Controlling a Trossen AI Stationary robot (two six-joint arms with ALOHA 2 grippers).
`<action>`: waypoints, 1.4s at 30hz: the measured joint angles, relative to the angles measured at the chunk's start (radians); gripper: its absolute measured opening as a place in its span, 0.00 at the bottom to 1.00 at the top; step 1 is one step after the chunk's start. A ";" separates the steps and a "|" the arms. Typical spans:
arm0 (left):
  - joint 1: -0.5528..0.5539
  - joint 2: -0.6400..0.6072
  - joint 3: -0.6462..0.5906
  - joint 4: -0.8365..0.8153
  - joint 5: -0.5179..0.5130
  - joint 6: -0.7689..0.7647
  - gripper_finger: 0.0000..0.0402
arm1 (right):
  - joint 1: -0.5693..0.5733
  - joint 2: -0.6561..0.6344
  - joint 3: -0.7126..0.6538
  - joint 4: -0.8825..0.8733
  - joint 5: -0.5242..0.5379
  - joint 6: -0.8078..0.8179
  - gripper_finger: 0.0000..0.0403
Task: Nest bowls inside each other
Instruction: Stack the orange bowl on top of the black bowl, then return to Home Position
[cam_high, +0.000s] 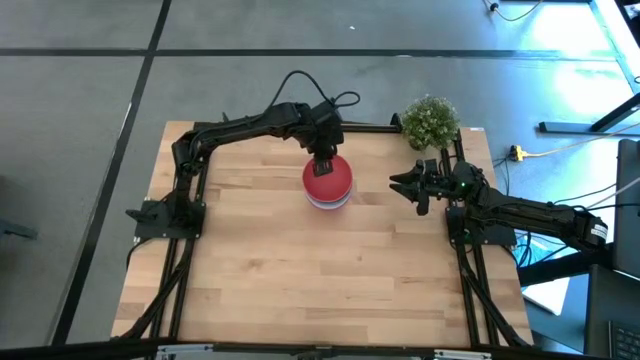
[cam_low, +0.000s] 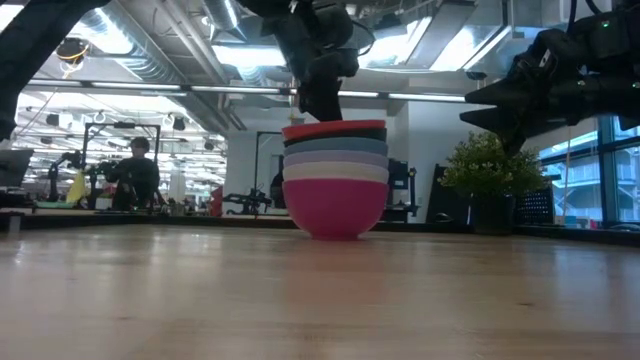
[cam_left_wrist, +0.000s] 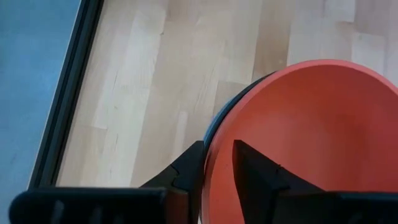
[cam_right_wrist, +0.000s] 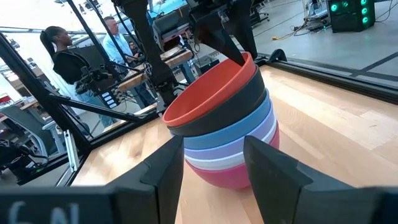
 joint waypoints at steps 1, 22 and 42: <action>0.000 0.000 0.000 0.000 0.000 0.000 0.20 | 0.000 0.000 0.000 0.000 0.000 0.000 0.42; -0.003 -0.013 0.070 -0.013 -0.026 0.075 0.23 | 0.000 0.000 0.000 -0.001 -0.002 -0.011 0.42; 0.070 -0.283 0.253 -0.180 0.103 0.075 0.23 | 0.000 0.000 0.000 0.004 -0.002 -0.011 0.42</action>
